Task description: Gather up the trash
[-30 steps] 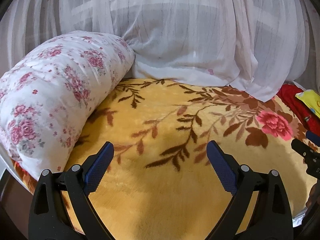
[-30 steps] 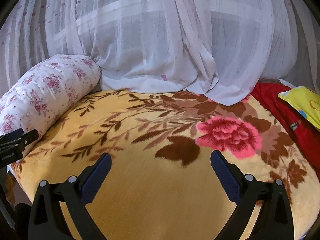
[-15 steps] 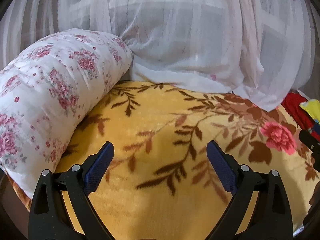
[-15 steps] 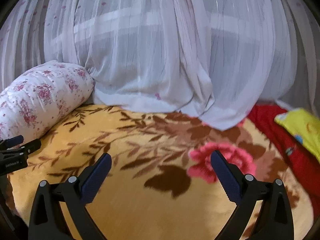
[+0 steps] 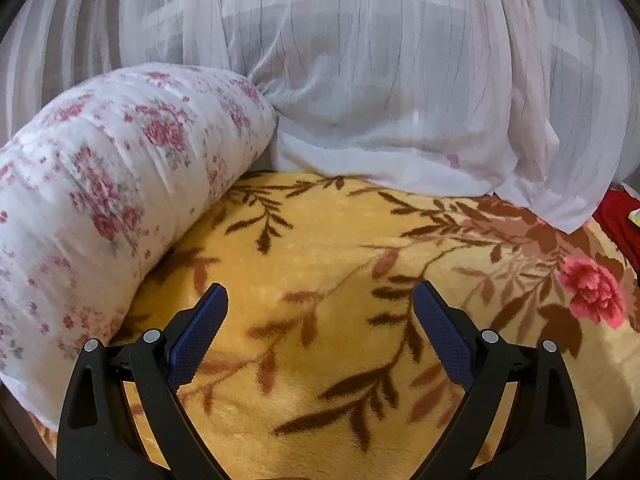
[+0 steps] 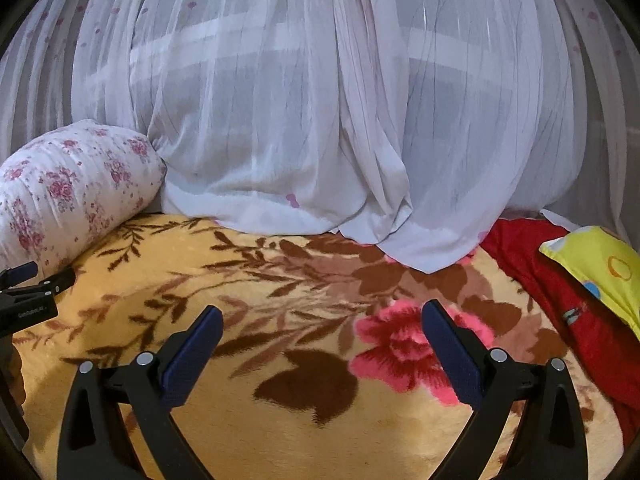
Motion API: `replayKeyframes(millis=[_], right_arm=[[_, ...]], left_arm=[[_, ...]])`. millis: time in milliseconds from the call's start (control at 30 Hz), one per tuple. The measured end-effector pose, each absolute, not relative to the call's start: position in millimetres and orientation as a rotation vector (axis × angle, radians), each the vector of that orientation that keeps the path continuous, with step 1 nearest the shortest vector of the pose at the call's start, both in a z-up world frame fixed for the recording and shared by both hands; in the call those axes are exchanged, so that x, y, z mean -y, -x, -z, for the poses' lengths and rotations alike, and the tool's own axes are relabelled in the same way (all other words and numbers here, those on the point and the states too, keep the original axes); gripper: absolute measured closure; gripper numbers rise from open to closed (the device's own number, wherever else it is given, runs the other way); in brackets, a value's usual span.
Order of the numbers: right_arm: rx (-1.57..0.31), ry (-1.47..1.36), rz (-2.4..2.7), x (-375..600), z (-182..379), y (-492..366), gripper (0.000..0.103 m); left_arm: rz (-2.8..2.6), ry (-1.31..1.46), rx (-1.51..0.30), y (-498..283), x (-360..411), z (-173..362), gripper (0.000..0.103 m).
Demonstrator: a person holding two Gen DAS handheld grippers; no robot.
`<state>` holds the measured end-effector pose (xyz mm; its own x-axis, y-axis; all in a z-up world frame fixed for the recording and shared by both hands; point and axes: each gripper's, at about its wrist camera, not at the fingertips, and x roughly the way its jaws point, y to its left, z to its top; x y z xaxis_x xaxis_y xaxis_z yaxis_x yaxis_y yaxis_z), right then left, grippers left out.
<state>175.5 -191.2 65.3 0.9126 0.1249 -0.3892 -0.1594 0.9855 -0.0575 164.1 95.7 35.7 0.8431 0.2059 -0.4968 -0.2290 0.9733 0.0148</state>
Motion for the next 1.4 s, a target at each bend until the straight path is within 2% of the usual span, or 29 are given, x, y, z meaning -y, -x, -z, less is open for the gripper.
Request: replayKeyframes(millis=[500, 933, 1400], right_arm=[[-0.418, 0.093, -0.133, 193, -55, -180, 0.005], [-0.465, 0.095, -0.017, 199, -46, -192, 0.005], [-0.468, 0.072, -0.004, 207, -42, -197, 0.005]], left_arm=[[-0.229, 0.078, -0.544, -169, -113, -24, 0.012], [-0.246, -0.007, -0.493, -163, -95, -26, 0.012], [-0.182, 0.022, -0.507, -165, -91, -25, 0.012]])
